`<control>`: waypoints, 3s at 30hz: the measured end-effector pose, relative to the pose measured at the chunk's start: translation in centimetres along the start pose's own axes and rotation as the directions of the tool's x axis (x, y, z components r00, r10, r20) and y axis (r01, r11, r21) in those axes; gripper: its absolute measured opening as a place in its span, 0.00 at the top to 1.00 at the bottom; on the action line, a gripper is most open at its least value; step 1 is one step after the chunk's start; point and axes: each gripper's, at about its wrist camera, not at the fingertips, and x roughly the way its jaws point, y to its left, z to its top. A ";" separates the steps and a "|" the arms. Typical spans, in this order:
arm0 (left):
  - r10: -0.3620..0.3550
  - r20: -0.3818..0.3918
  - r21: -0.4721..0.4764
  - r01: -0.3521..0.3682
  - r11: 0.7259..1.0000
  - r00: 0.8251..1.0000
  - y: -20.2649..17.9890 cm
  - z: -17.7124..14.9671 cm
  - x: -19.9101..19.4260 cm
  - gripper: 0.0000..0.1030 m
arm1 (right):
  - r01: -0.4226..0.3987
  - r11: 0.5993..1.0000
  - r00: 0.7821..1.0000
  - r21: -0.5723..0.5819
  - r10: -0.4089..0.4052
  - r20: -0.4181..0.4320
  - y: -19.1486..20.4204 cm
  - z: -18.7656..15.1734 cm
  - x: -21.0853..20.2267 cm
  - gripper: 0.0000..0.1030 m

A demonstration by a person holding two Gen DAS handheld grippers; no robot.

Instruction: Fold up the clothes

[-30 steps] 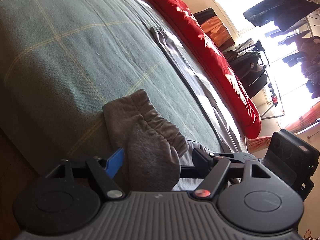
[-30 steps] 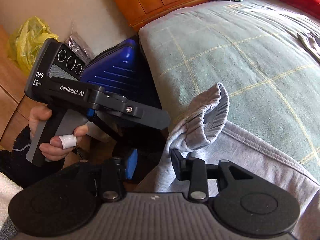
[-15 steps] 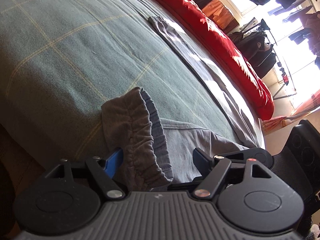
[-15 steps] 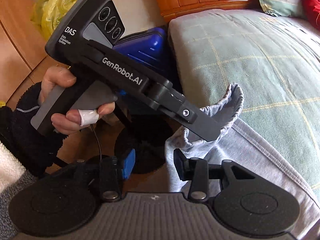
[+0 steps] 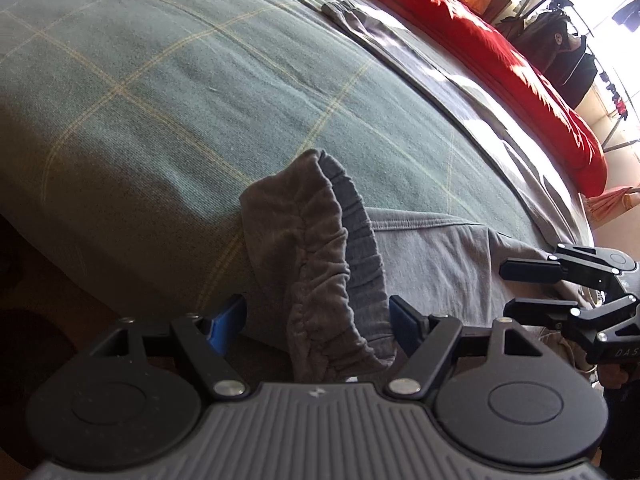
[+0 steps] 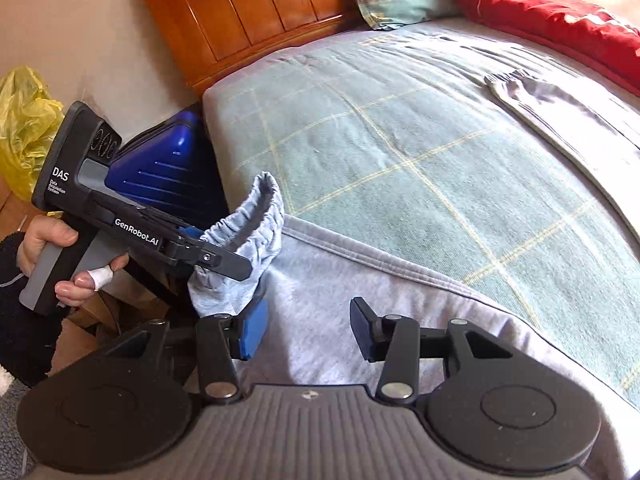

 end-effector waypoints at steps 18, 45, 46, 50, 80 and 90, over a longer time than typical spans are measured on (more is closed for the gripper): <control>0.179 0.026 0.102 -0.181 0.978 0.983 -3.1 1.0 2.1 0.52 | 0.116 0.973 0.984 0.201 -0.140 0.113 -5.0 -6.2 -5.3 0.47; 0.201 0.306 0.167 -0.260 0.951 0.931 -3.0 13.9 -4.4 0.91 | 0.212 0.918 0.921 0.334 -0.302 0.245 -6.8 -9.0 -11.7 0.42; 0.203 0.295 0.151 -0.255 0.955 0.934 -2.3 14.5 -4.0 0.90 | 0.219 0.915 0.916 0.340 -0.312 0.251 -6.8 -9.0 -12.0 0.42; 0.224 0.252 0.079 -0.251 0.965 0.941 0.4 17.5 -1.8 0.89 | 0.251 0.892 0.894 0.377 -0.363 0.263 -7.1 -9.7 -13.6 0.42; 0.257 0.156 -0.034 -0.255 0.966 0.954 4.8 20.8 3.1 0.53 | 0.327 0.775 0.825 0.540 -0.513 0.236 -9.8 -13.4 -16.3 0.39; 0.280 0.138 -0.036 -0.278 0.960 0.950 4.5 17.1 0.9 0.47 | 0.480 0.807 0.821 0.344 -0.551 0.149 -8.4 -11.8 -15.5 0.39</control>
